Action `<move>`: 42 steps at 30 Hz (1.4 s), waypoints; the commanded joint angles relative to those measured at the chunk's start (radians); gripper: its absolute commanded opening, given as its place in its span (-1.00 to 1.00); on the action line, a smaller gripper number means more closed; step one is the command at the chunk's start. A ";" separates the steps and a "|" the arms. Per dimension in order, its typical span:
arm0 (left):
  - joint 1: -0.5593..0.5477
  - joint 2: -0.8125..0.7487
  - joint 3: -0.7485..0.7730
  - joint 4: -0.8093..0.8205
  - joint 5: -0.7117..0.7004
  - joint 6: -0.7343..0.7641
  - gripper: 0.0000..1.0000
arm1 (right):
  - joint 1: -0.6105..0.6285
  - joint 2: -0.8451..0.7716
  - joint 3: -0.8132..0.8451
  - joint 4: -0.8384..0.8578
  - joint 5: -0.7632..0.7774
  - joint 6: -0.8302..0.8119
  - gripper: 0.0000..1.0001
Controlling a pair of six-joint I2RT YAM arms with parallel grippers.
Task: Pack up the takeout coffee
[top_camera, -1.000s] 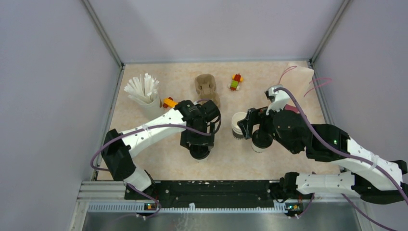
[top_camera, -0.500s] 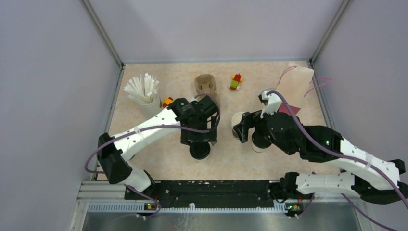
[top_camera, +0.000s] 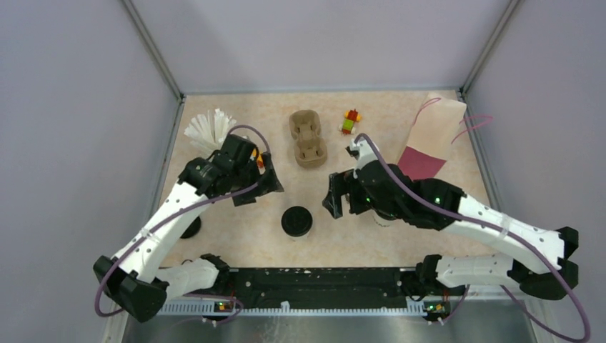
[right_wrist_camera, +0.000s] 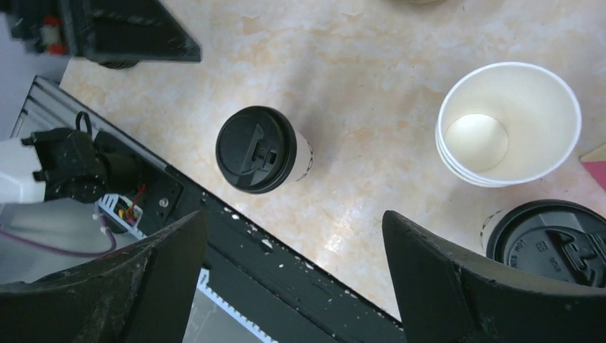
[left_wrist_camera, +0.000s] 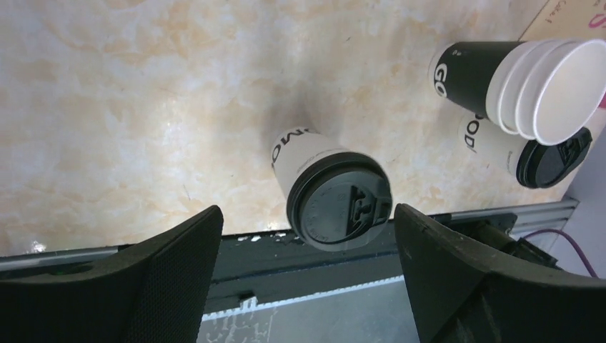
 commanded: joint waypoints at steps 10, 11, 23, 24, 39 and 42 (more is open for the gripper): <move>0.134 -0.271 -0.380 0.295 0.298 0.112 0.67 | -0.221 0.223 -0.045 0.185 -0.459 -0.076 0.18; 0.135 -0.275 -0.399 0.312 0.310 0.112 0.65 | -0.232 0.238 -0.048 0.201 -0.482 -0.077 0.11; 0.136 -0.207 -0.466 0.431 0.377 0.200 0.59 | -0.267 0.403 -0.022 0.223 -0.588 -0.082 -0.01; 0.136 -0.196 -0.465 0.434 0.377 0.211 0.59 | -0.268 0.410 -0.020 0.225 -0.589 -0.084 0.00; 0.136 -0.073 -0.473 0.435 0.442 0.320 0.36 | -0.275 0.477 -0.048 0.273 -0.635 -0.072 -0.01; 0.138 -0.066 -0.480 0.434 0.445 0.329 0.33 | -0.274 0.495 -0.057 0.282 -0.636 -0.073 -0.04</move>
